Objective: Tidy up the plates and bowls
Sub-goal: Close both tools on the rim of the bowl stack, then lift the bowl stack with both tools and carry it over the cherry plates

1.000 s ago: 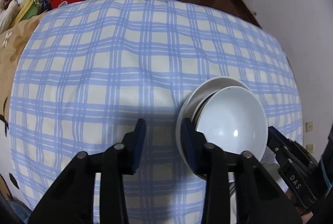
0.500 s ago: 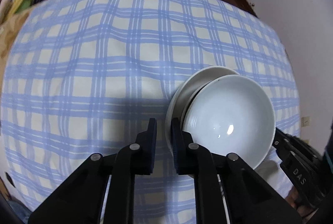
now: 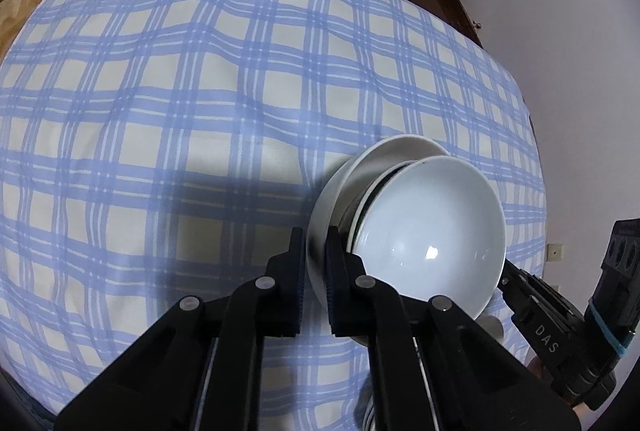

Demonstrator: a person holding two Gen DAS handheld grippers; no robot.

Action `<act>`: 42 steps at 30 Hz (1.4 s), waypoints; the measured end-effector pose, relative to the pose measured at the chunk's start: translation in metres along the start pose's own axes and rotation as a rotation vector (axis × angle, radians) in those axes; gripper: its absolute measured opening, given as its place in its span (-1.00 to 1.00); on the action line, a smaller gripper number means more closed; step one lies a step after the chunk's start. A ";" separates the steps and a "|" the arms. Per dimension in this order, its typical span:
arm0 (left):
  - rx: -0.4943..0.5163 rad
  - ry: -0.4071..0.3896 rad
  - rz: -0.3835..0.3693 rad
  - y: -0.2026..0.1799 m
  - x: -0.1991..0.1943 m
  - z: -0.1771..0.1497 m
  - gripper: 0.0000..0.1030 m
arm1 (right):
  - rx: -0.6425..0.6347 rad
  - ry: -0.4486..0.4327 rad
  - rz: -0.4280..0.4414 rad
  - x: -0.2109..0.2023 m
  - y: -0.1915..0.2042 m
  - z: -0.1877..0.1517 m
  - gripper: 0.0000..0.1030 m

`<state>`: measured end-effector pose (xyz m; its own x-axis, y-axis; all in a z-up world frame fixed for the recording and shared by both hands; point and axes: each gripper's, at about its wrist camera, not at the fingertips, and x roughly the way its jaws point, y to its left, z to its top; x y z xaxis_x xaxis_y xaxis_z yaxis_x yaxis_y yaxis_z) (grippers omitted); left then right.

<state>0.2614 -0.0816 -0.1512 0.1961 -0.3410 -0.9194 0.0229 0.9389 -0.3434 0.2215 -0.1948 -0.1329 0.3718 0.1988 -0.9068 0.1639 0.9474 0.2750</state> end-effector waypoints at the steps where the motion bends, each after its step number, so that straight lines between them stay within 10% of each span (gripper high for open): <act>1: 0.010 -0.006 0.016 -0.005 0.000 0.001 -0.88 | -0.012 -0.008 -0.018 -0.001 0.003 -0.001 -0.91; 17: 0.068 -0.020 0.051 -0.019 -0.015 -0.004 -0.87 | -0.076 -0.123 -0.028 -0.035 0.018 0.006 -0.97; 42: 0.080 0.013 0.084 -0.013 -0.009 -0.001 -0.76 | 0.103 0.079 0.115 0.000 -0.018 0.005 -0.84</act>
<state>0.2587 -0.0909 -0.1383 0.1883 -0.2613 -0.9467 0.0856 0.9647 -0.2492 0.2234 -0.2133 -0.1362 0.3215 0.3269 -0.8887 0.2186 0.8875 0.4056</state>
